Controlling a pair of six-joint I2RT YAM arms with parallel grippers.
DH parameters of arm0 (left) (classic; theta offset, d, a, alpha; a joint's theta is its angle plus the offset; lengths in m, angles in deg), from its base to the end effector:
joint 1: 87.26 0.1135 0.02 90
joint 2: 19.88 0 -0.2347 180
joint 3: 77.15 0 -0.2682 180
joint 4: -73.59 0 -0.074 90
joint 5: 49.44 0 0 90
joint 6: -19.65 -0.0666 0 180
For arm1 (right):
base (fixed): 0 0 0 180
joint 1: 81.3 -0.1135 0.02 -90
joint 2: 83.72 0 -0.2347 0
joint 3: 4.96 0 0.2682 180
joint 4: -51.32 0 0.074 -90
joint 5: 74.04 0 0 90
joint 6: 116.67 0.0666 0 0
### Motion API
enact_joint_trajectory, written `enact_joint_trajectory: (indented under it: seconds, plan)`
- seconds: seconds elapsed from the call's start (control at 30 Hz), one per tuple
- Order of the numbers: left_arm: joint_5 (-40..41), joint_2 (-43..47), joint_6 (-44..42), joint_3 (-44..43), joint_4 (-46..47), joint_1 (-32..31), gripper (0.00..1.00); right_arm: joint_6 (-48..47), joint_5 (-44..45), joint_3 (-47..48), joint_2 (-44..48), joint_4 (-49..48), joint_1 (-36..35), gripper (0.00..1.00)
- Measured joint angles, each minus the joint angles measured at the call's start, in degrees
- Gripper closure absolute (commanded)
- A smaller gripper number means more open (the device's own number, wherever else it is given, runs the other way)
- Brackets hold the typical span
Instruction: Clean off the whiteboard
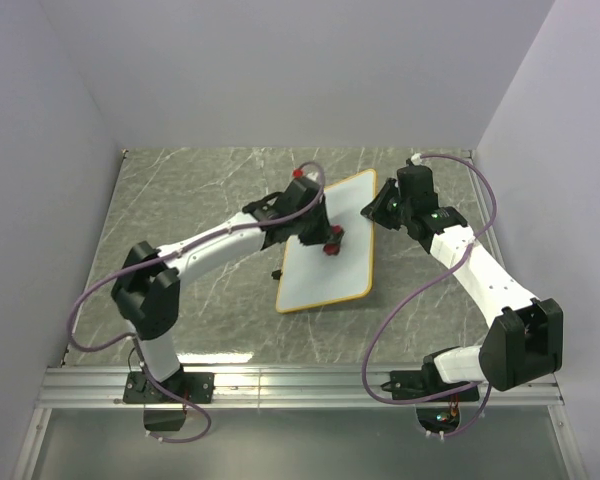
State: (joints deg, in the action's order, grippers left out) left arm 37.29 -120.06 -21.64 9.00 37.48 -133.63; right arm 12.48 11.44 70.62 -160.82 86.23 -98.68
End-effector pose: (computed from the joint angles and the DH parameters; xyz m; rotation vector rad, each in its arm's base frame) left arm 0.2951 -0.3151 0.2201 -0.0195 2.4870 -0.8564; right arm 0.3312 0.1092 0.2518 0.3856 2.2455 0.6237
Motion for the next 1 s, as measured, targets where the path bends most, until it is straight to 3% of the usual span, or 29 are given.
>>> enact_joint_trajectory:
  seconds: [0.13,0.27,0.47,0.73,1.0]
  plan:
    - [-2.34,-5.88,-1.75,-10.91,-0.35,-0.07,1.00,0.00,0.02,0.00,0.04,0.02,-0.11,1.00]
    - [-4.74,-9.64,-2.58,-15.47,-1.22,0.57,1.00,-0.22,0.98,0.00,0.04,0.87,-0.11,1.00]
    - [-7.48,-9.94,-2.32,-11.45,3.41,3.41,1.00,-0.24,1.51,0.00,0.04,1.53,-0.11,1.00]
    - [-5.09,-8.90,-2.75,-1.33,8.37,8.61,1.00,-0.22,1.64,0.04,0.04,1.75,-0.11,1.00]
    - [-4.81,-8.44,-8.04,-2.86,6.43,8.02,1.00,-0.24,1.18,0.35,0.04,1.77,-0.11,1.00]
